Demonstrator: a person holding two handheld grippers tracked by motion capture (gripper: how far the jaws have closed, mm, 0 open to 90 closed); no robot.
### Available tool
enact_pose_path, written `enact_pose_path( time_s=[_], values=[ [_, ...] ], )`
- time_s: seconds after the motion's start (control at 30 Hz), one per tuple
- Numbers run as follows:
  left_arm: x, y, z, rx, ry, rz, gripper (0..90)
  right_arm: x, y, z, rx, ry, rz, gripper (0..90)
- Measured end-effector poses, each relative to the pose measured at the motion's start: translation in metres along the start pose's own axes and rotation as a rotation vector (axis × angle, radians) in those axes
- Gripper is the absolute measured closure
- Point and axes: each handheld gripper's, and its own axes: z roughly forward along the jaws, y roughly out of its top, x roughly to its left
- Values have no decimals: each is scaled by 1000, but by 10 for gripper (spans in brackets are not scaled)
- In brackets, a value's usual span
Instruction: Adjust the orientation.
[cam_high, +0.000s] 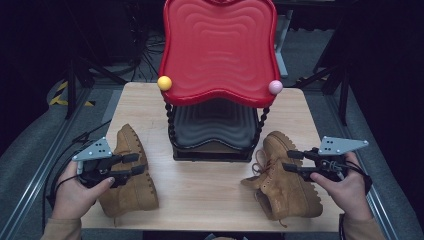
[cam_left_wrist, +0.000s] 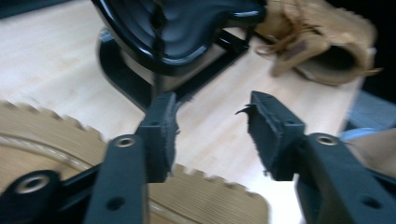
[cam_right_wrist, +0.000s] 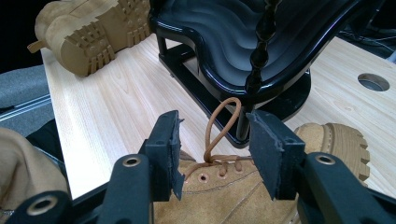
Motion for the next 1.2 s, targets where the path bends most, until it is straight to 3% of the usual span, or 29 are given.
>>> enact_pose_path(
  time_s=[0.1, 0.27, 0.37, 0.4, 0.47, 0.6, 0.8, 0.87, 0.9, 0.97, 1.2],
  values=[
    [-2, 1, -2, 35, 39, 56, 646, 0, 0, 0, -2, 1, 0, 540],
    [-7, -1, -1, 54, 9, 76, 714, 1, 0, 0, -2, 3, 0, 537],
    [-5, -3, -3, 101, 29, 96, 827, 1, 0, 0, -2, 4, 1, 535],
    [-4, -4, -4, 118, 45, 88, 890, 1, 0, 0, -1, 3, 1, 534],
    [-1, -6, -5, 145, 68, 80, 900, 2, 0, 0, 0, 3, 2, 532],
    [8, -11, -12, 145, 155, 34, 900, 2, 0, 1, 0, 8, -2, 530],
    [17, -20, -18, 154, 175, -49, 900, 1, 0, 4, 4, 11, 2, 527],
    [16, -21, -15, 176, 153, -76, 900, 1, 0, 5, 6, 12, -1, 527],
    [14, -22, -11, 185, 119, -64, 900, 1, 0, 6, 7, 14, 0, 527],
    [9, -20, -4, 219, 91, -36, 900, 2, 1, 7, 8, 17, -3, 525],
    [2, -22, 20, 311, 36, 2, 900, 2, 1, 6, 6, 22, -4, 523]
  ],
)
